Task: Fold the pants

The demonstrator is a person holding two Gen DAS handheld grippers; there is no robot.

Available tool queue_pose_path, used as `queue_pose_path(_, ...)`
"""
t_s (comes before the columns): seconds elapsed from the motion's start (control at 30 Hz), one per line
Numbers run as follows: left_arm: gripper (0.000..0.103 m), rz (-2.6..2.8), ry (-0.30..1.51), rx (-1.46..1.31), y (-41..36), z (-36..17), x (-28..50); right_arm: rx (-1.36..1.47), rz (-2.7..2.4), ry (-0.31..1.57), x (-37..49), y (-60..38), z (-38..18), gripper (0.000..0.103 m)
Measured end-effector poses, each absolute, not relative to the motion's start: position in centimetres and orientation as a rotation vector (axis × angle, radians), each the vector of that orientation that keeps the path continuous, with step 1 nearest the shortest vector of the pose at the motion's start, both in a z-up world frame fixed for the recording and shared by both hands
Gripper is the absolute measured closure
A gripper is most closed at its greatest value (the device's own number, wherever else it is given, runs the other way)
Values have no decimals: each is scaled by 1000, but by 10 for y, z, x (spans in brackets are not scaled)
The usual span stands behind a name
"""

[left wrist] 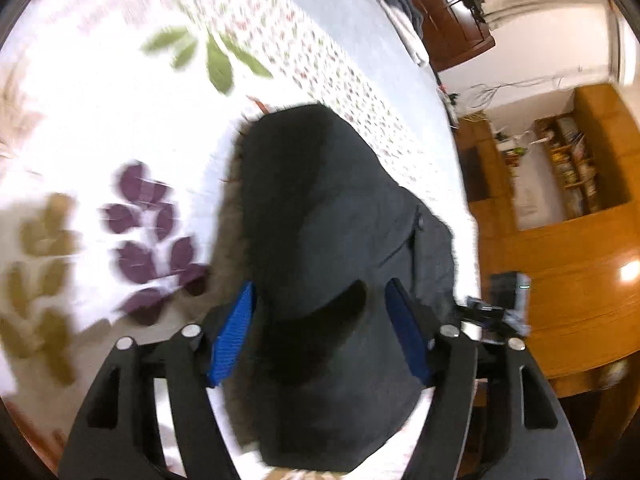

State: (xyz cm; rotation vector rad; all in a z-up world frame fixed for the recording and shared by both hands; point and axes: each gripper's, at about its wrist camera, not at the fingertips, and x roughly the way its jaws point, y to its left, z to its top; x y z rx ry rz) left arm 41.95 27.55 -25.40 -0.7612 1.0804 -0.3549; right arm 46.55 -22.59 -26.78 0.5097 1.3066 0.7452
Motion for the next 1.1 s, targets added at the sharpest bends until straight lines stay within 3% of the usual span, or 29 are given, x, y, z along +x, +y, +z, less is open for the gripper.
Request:
queue_pose_path(0.17,34,-237,1108,-596,267,-253,408,425,657,1332,458,-208,-278,28)
queue_pose_path(0.43,32,-212,1113,-625,260,-251,405,455,601,1304,444,-214,-274,23)
queue_pose_path(0.53,17,-182,1056,-631,265,-238,383,488,583,1234,427,-221,-253,22)
queue_pose_path(0.63,16,-163,998,-691,272,-220,349,500,546,1146,391,-234,-230,18)
queue_pose_path(0.77,7,-178,927,-714,269,-194,292,469,459,1052,329,-250,-206,14)
queue_pose_path(0.9,3,-131,863,-618,253,-167,241,479,361,986,261,-268,-191,8)
queue_pose_path(1.1,3,26,761,-403,213,-119,153,461,262,935,163,-278,-173,8)
